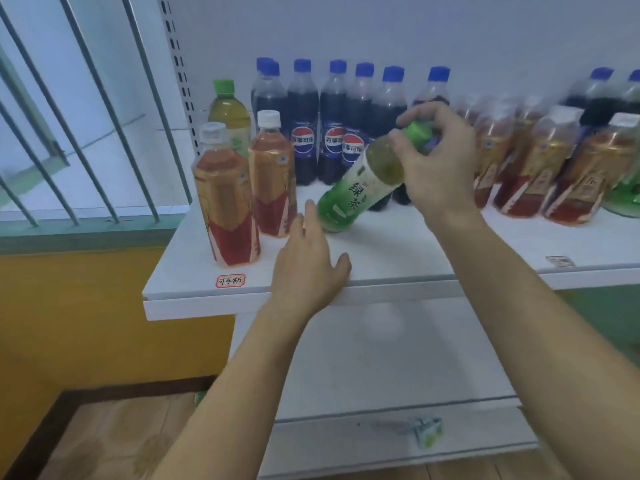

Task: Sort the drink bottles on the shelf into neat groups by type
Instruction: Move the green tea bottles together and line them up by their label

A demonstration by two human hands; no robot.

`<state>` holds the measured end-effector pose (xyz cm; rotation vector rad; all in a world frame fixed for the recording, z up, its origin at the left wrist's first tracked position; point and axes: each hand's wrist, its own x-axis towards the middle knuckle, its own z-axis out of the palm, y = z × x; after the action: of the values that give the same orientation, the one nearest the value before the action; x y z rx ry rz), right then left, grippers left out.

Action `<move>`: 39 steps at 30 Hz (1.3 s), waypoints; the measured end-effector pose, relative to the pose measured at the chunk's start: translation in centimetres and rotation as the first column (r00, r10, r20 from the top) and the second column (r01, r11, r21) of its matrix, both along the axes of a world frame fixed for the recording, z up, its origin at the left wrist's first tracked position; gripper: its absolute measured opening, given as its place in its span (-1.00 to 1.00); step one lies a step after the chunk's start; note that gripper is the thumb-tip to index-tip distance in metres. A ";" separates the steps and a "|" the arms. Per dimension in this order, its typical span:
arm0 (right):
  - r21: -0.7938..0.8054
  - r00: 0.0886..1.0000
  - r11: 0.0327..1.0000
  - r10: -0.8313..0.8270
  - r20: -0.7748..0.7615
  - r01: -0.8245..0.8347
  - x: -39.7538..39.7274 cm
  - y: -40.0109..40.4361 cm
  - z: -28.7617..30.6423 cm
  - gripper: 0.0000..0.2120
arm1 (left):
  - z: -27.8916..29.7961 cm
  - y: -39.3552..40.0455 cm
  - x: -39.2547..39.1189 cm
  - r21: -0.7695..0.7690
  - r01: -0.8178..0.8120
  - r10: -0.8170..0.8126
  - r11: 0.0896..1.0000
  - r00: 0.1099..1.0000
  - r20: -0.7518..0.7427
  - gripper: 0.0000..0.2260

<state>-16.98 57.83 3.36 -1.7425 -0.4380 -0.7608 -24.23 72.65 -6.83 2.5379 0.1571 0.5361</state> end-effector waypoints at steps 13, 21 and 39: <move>0.597 0.986 0.798 0.016 -0.165 0.087 -4.6 -14.3 -7.2 -0.91 | 1.0 -9.4 4.2 -0.512 0.208 -0.057 0.834 0.954 0.295 -0.25; 0.655 0.953 0.744 0.086 -0.289 0.131 -2.1 -28.4 -9.5 -0.77 | 1.2 -23.0 7.3 -0.538 0.285 -0.055 0.793 0.913 0.403 -0.41; 0.486 0.995 0.874 0.037 -0.088 0.010 9.8 -50.0 -3.2 -0.73 | 0.3 -46.2 17.3 -0.348 0.293 -0.257 0.891 0.955 0.147 -0.23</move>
<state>-7.15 7.82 0.21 -1.2911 -0.1693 -0.7017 -6.93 26.47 -6.54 2.1163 -0.1290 0.4656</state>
